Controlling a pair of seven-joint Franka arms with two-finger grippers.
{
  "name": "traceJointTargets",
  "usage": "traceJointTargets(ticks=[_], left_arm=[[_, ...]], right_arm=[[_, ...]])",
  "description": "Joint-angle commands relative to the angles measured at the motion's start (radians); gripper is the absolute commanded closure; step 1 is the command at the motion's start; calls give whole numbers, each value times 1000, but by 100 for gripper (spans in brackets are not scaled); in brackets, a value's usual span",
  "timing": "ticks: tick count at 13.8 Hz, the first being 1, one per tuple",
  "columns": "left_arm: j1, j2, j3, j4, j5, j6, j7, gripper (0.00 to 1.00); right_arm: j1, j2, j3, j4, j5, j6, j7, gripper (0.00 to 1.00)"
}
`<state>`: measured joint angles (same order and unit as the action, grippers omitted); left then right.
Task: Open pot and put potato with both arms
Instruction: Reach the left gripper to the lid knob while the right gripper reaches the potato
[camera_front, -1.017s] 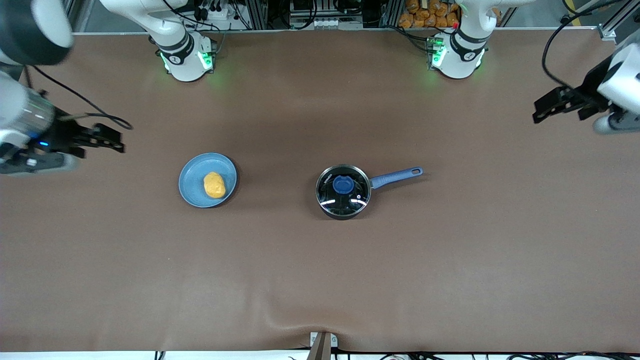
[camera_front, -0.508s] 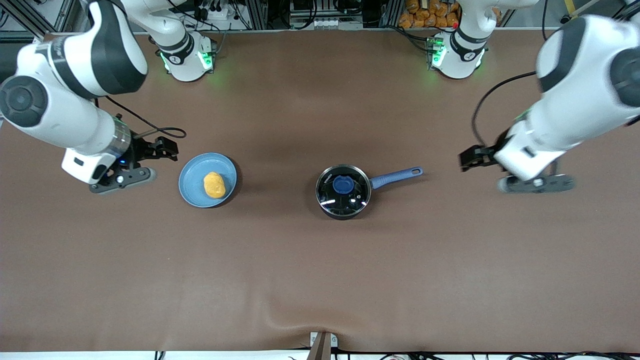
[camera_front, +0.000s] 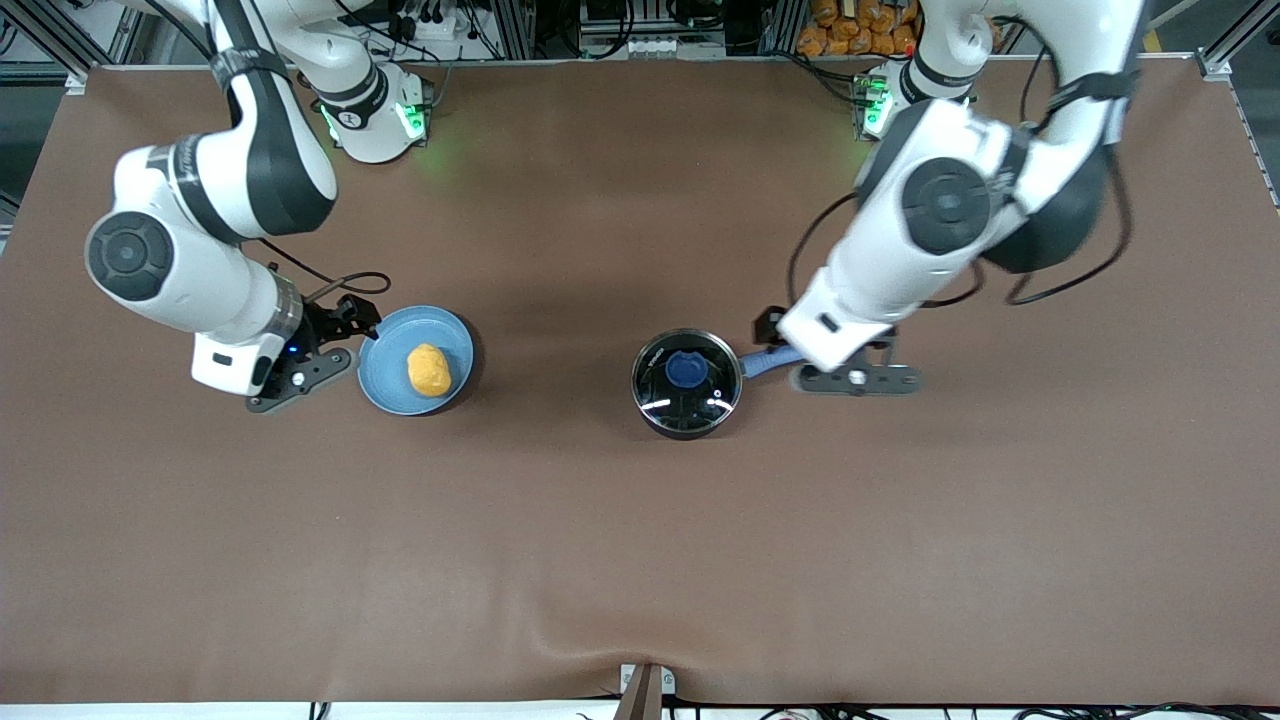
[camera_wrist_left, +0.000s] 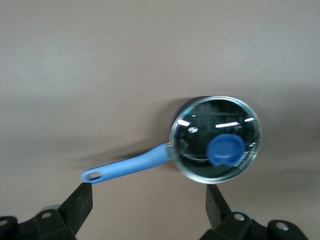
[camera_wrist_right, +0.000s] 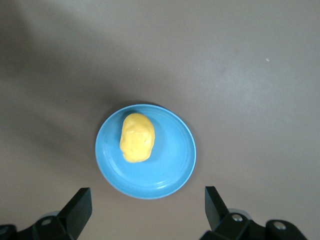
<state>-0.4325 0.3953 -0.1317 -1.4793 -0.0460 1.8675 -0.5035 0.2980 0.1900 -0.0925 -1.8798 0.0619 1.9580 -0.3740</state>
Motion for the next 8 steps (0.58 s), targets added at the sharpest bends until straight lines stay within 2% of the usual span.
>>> traceJointTargets(ticks=[1,4,8], left_arm=[[-71,72,17,33,26,64,-53,0],[-138,128,18,33,104,139,-58,0],[-172,197,14,30,109,238,-66,0]], right_arm=[[13,-6,-9,-117,12,141,-71,0],[18,44,-7,-154,16,208,-66,0],[35,111,-7,-205,110,306,-63,0]])
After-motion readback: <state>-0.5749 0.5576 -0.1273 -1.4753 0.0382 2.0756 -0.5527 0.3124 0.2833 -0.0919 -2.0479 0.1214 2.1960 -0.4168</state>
